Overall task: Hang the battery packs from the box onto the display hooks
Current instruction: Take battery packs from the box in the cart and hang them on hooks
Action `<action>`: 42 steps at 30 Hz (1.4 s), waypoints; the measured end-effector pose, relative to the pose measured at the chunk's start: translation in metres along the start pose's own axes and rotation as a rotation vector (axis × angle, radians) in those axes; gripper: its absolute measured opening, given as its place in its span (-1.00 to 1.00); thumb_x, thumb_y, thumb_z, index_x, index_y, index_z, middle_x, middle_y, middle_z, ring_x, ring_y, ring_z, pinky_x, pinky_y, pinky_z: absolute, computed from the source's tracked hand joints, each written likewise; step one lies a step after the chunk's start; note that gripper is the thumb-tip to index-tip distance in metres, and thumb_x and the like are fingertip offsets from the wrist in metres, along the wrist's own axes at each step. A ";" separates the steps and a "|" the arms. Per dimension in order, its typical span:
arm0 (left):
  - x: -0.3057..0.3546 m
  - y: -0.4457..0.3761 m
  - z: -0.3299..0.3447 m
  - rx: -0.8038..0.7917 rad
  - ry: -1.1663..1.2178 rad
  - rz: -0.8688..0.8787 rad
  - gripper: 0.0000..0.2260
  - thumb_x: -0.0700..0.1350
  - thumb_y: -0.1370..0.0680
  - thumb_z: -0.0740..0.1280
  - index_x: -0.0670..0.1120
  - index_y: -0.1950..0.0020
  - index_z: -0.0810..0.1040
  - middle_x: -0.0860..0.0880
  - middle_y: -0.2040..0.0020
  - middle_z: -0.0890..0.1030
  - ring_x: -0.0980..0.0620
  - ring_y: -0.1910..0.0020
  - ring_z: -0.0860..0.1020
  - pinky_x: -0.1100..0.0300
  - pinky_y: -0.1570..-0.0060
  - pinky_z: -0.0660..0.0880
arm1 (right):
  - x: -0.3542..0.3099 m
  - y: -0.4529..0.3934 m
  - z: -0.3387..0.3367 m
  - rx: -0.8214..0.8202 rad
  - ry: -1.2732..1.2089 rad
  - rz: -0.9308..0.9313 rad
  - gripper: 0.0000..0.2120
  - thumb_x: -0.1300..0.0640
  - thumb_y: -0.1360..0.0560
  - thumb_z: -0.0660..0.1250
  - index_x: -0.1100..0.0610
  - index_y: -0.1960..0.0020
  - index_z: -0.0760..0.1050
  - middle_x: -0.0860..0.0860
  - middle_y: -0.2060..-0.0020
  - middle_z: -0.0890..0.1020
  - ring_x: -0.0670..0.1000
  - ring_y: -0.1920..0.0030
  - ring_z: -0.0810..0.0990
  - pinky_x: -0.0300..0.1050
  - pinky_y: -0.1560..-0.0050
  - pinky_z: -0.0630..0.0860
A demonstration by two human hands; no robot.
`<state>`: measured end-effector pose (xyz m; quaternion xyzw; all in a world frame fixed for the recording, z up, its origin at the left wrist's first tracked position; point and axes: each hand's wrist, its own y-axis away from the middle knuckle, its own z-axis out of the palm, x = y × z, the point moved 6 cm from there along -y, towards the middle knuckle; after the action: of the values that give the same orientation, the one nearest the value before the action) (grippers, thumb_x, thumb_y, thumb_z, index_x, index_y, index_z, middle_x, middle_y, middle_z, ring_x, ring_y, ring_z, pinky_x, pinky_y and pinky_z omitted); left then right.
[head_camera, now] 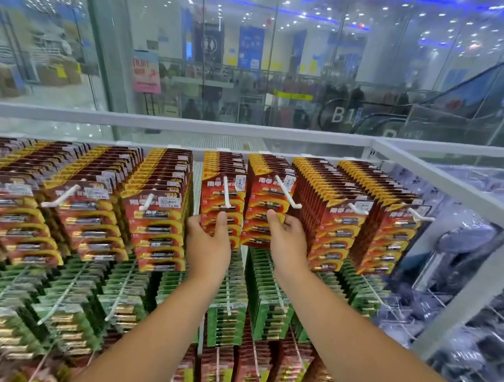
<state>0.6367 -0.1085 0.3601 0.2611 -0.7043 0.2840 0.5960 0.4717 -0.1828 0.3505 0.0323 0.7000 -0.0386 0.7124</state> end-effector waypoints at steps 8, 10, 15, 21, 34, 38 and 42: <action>-0.023 0.035 -0.020 -0.166 -0.056 0.040 -0.44 0.12 -0.64 0.36 0.03 -0.59 0.27 0.06 -0.50 0.38 0.02 -0.47 0.38 0.13 -0.33 0.32 | 0.016 0.046 -0.013 -0.091 0.048 0.008 -0.85 0.04 -0.64 0.38 -0.18 -0.11 0.46 -0.25 -0.04 0.56 -0.21 -0.01 0.54 -0.23 -0.03 0.42; -0.030 0.045 -0.027 -0.225 -0.050 0.027 -0.48 0.16 -0.61 0.39 0.09 -0.52 0.34 0.11 -0.42 0.41 0.07 -0.39 0.42 0.11 -0.31 0.37 | 0.025 0.060 -0.017 -0.111 0.055 0.021 -0.75 0.01 -0.63 0.40 -0.14 -0.27 0.47 -0.16 -0.24 0.55 -0.13 -0.21 0.54 -0.14 -0.19 0.41; -0.039 0.065 -0.035 -0.404 -0.007 -0.019 -0.58 0.19 -0.59 0.41 0.23 -0.40 0.37 0.19 -0.34 0.46 0.17 -0.23 0.48 0.10 -0.18 0.38 | 0.041 0.088 -0.049 -0.119 0.092 0.044 -0.67 -0.08 -0.63 0.41 -0.17 -0.35 0.43 -0.27 -0.24 0.52 -0.17 -0.26 0.53 -0.06 -0.28 0.47; -0.047 0.106 0.000 -0.558 -0.005 -0.037 -0.61 0.17 -0.62 0.38 0.23 -0.41 0.39 0.22 -0.35 0.45 0.39 -0.13 0.46 0.19 -0.13 0.39 | 0.054 0.112 -0.119 -0.038 0.106 0.047 -0.71 -0.01 -0.65 0.39 -0.10 -0.34 0.45 -0.23 -0.19 0.56 -0.27 -0.17 0.55 -0.32 -0.04 0.45; -0.073 0.298 0.214 -0.992 -0.062 -0.056 -0.77 -0.04 -0.60 0.46 0.15 -0.19 0.50 0.18 -0.16 0.58 0.19 -0.10 0.61 0.37 0.00 0.51 | 0.130 0.155 -0.408 0.397 0.079 0.241 -0.69 0.05 -0.64 0.40 0.09 -0.34 0.51 -0.07 -0.12 0.59 -0.05 -0.13 0.61 -0.20 -0.06 0.51; -0.105 0.362 0.284 -1.055 -0.186 -0.081 -0.77 -0.03 -0.58 0.47 0.22 -0.13 0.49 0.13 -0.21 0.58 0.14 -0.15 0.59 0.17 -0.13 0.52 | 0.188 0.162 -0.500 0.489 0.097 0.371 -0.79 -0.04 -0.61 0.43 -0.06 -0.23 0.55 -0.05 -0.12 0.65 -0.02 -0.10 0.63 -0.14 -0.04 0.52; -0.152 0.416 0.343 -1.100 -0.353 -0.105 -0.77 -0.02 -0.59 0.47 0.20 -0.17 0.49 0.10 -0.24 0.56 0.12 -0.19 0.58 0.33 -0.04 0.45 | 0.258 0.169 -0.572 0.585 0.048 0.563 -0.80 0.05 -0.61 0.44 0.03 -0.21 0.54 0.04 -0.10 0.64 -0.09 0.12 0.61 -0.44 0.31 0.47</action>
<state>0.1295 -0.0560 0.1291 -0.0089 -0.8231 -0.2014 0.5309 -0.0757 0.0401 0.0804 0.4248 0.6398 -0.0389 0.6393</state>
